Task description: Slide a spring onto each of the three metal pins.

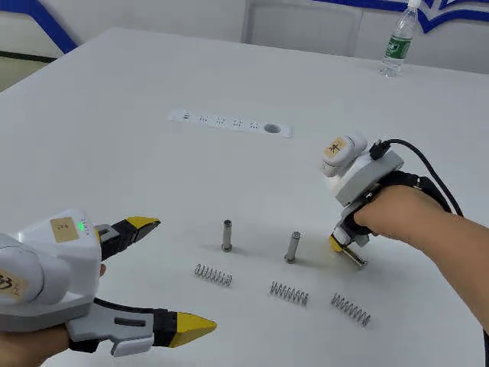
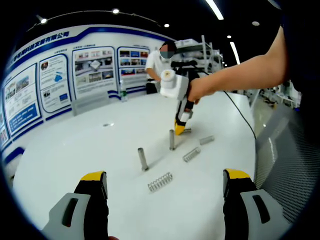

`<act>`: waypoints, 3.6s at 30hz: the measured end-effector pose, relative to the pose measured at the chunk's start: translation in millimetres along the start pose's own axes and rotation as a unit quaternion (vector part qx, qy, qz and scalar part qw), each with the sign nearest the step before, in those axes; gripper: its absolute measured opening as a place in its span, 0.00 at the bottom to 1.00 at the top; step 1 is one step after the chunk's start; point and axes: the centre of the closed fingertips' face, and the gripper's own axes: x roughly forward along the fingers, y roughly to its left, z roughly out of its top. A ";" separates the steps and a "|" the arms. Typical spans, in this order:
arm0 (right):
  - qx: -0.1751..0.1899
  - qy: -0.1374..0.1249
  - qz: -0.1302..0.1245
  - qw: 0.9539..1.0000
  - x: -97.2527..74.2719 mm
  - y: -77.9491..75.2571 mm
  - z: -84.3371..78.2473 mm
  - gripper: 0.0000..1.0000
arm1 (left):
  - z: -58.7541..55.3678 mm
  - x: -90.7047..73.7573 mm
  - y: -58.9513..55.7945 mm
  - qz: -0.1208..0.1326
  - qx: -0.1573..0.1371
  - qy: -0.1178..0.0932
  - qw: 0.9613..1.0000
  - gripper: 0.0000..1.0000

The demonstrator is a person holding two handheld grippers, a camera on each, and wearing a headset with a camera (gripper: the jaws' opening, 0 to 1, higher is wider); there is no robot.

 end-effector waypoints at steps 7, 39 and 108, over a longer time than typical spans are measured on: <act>0.011 -0.044 0.001 0.999 -17.7 1.9 1.9 0.08 | 3.8 -0.8 -0.9 0.000 0.006 -0.002 1.000 0.97; 0.080 -0.172 0.004 0.982 -61.6 8.7 -28.7 0.09 | 7.1 -0.1 -4.3 -0.002 0.013 -0.003 1.000 0.97; 0.037 -0.295 0.020 0.955 -122.9 41.9 -42.4 0.28 | -47.5 53.2 12.9 -0.119 0.080 0.114 0.983 0.40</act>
